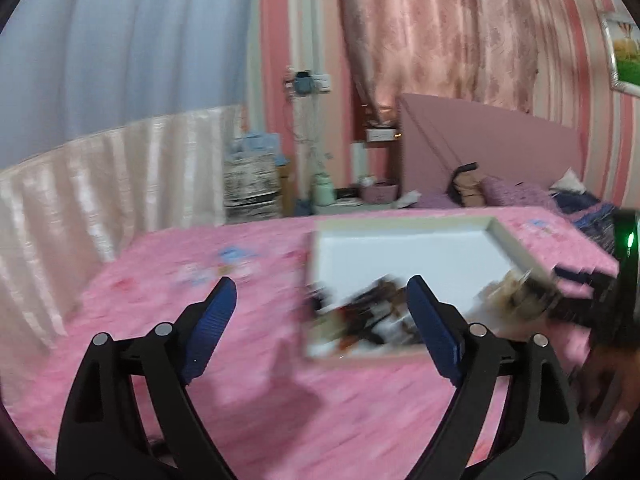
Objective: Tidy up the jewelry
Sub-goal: 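Move both open tools to the black scrunchie and black cord necklace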
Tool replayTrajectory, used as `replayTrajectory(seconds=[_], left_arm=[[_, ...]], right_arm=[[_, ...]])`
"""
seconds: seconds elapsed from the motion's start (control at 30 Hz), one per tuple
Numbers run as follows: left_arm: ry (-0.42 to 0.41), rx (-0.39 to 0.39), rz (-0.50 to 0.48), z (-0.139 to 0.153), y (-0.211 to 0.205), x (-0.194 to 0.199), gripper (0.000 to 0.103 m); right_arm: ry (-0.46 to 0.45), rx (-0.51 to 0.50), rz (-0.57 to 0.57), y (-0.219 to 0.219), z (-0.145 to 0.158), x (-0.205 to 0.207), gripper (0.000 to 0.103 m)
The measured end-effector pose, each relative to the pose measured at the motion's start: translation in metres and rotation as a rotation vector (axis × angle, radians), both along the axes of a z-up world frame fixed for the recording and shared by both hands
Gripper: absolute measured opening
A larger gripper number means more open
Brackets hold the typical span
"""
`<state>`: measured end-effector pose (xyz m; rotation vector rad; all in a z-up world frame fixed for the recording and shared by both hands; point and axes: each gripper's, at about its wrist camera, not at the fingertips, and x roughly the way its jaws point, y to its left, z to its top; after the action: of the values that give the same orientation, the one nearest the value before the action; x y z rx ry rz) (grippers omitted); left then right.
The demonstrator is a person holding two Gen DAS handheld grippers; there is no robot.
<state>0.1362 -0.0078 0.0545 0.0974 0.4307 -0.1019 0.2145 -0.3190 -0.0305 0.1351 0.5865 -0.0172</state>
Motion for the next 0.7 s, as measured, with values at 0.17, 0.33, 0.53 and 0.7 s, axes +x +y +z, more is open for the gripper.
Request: replayTrajectory(seconds=[0.17, 0.33, 0.53, 0.7], left_arm=[[0.043, -0.025, 0.165, -0.014, 0.091, -0.030, 0.086], [0.173, -0.058, 0.208, -0.041, 0.155, -0.040, 0.084], [0.254, -0.042, 0.113, -0.070, 0.147, -0.047, 0.084], [0.323, -0.077, 0.034, -0.083, 0.120, -0.035, 0.084]], right_arm=[[-0.053, -0.073, -0.031, 0.001, 0.024, -0.020, 0.073], [-0.048, -0.043, -0.026, -0.011, 0.045, -0.057, 0.080], [0.111, 0.066, 0.010, -0.015, -0.006, -0.113, 0.081], [0.225, 0.096, 0.007, -0.007, -0.035, -0.122, 0.085]])
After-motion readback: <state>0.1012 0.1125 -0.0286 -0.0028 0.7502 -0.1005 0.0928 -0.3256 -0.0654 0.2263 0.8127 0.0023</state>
